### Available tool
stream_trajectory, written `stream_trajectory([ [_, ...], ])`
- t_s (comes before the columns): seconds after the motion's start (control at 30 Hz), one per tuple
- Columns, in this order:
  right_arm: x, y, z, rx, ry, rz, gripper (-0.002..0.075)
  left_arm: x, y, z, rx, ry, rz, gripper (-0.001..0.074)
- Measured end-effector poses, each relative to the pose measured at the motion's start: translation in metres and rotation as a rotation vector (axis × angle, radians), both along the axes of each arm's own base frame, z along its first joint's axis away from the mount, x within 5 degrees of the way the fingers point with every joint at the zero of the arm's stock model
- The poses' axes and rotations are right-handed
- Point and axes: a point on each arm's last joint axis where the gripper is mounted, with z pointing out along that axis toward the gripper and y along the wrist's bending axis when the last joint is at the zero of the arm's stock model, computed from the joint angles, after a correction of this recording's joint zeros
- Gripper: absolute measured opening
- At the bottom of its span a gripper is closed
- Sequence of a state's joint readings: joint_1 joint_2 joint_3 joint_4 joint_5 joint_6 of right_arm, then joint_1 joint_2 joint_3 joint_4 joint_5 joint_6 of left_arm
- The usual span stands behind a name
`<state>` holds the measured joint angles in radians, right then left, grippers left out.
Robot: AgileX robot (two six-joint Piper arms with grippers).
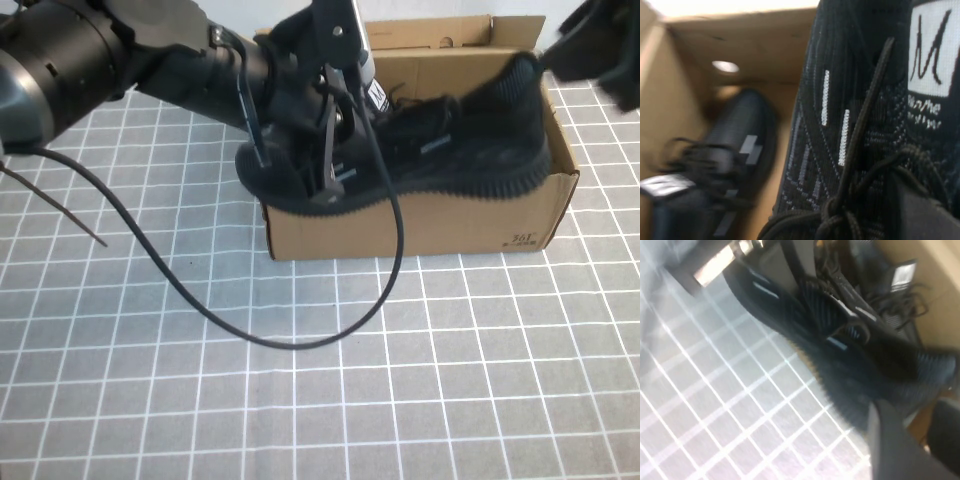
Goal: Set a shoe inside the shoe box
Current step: Place the shoe in the shoe box
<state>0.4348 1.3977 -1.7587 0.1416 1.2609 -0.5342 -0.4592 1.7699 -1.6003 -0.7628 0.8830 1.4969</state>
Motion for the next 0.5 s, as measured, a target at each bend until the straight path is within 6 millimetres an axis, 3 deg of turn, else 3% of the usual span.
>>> stream_trajectory([
  [0.1, -0.022, -0.010, 0.016, 0.085, -0.008, -0.072, 0.0081, 0.007, 0.000, 0.002, -0.010, -0.078, 0.034, 0.0020],
  [0.2, -0.043, -0.020, 0.017, 0.135, 0.012, -0.123, 0.0013, 0.014, 0.000, 0.003, -0.024, -0.143, 0.059, 0.0020],
  [0.5, -0.084, -0.040, -0.038, 0.110, 0.160, -0.193, -0.0013, 0.041, -0.016, -0.009, -0.063, -0.147, 0.056, 0.0020],
])
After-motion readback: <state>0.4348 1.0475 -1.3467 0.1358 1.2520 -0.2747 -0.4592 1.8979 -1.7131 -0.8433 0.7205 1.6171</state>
